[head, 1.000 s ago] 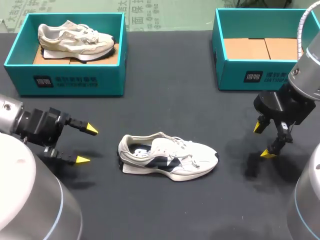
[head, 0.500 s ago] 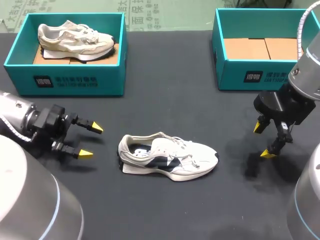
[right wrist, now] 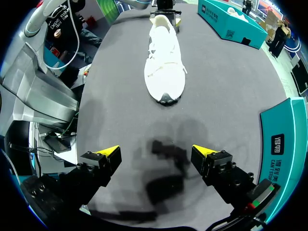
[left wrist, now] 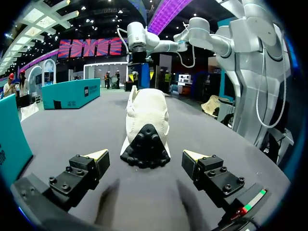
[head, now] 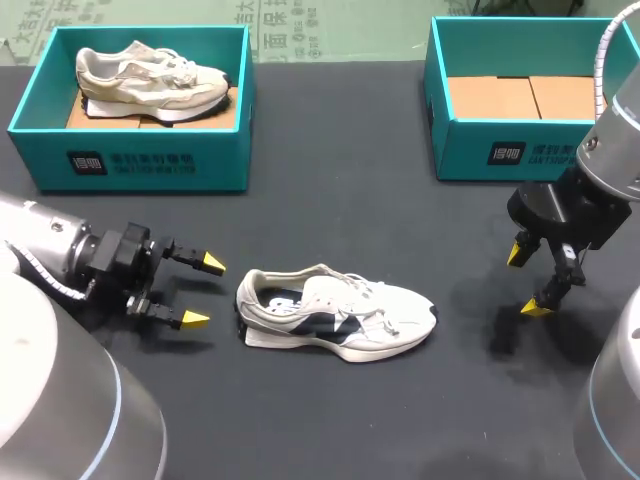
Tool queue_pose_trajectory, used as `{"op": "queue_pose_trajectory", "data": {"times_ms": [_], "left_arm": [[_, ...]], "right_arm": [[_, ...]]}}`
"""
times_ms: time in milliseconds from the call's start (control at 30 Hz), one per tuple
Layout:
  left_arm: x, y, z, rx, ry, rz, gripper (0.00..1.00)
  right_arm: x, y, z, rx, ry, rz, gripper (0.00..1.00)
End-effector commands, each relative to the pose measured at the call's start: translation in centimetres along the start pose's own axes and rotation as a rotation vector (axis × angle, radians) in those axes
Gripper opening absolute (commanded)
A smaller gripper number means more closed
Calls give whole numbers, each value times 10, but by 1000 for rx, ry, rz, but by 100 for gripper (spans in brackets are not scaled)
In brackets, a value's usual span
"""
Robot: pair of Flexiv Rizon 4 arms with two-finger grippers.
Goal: Take the shoe out of the shoebox, open the shoe tongue, remove and reinsert the insole, then place the shoe into the shoebox
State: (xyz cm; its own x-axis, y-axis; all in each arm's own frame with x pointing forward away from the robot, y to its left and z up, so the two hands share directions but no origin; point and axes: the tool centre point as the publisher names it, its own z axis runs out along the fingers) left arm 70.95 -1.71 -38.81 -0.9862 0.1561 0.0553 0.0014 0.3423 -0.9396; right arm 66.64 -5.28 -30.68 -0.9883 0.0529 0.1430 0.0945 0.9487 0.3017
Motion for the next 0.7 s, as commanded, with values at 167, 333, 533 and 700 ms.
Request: {"op": "queue_pose_trajectory", "data": {"times_ms": [167,333,533,700], "left_arm": [[6,-3,-1,-8,-31,0,100],[5,6,9,14,-39,-37,100],[2,9,12,16,-43,-40,100],[0,14,16,17,-43,-46,100]], "right_arm": [[1,0,0,1,-1,0,100],[1,0,0,1,-1,0,100],[1,0,0,1,-1,0,100],[1,0,0,1,-1,0,100]]}}
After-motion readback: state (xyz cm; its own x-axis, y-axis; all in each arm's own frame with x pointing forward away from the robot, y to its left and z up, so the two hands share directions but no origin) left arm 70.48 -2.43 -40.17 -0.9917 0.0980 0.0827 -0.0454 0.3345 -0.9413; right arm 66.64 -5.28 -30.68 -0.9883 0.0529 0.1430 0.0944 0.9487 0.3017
